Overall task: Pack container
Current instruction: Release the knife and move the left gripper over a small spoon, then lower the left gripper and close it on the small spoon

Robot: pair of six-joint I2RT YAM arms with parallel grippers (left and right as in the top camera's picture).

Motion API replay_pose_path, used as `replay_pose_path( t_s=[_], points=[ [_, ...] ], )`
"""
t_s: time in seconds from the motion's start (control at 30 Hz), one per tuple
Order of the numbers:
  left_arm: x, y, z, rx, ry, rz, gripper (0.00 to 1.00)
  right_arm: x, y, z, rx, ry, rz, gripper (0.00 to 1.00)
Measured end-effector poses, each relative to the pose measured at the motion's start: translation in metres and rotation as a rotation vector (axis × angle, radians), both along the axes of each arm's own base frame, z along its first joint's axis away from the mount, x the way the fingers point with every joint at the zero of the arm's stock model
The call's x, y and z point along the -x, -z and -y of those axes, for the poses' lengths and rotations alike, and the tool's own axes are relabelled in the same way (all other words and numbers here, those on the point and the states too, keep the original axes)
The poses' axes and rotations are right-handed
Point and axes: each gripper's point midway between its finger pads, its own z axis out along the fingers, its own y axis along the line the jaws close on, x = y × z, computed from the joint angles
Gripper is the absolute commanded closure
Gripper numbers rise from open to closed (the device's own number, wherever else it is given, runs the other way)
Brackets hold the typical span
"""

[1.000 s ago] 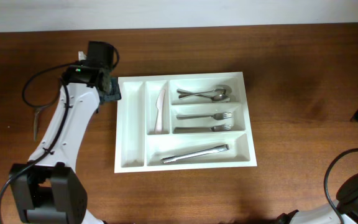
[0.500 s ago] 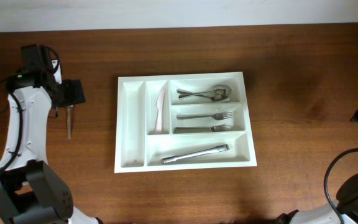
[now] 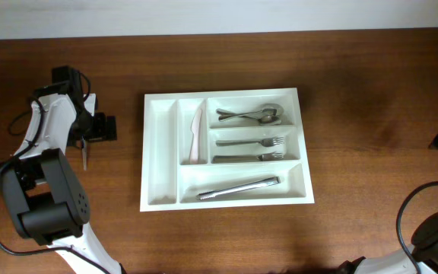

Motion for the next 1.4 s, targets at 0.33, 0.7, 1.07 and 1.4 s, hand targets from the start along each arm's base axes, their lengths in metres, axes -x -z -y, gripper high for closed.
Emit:
replay_pose_path(
  t_s=[0.33,0.7,1.07,1.4],
  points=[
    [-0.003,0.001,-0.005,0.037,-0.022,0.016,0.01,0.0,0.0,0.0,0.0,0.0,-0.001,0.01],
    [0.003,0.003,-0.026,0.071,-0.086,0.025,0.01,0.0,0.0,0.0,0.0,0.0,-0.001,0.01],
    [0.006,0.025,-0.026,0.073,-0.085,-0.029,0.01,0.0,0.0,0.0,0.0,0.0,-0.001,0.01],
    [0.002,0.038,-0.027,0.073,-0.08,-0.032,0.01,0.0,0.0,0.0,0.0,0.0,-0.001,0.01]
  ],
)
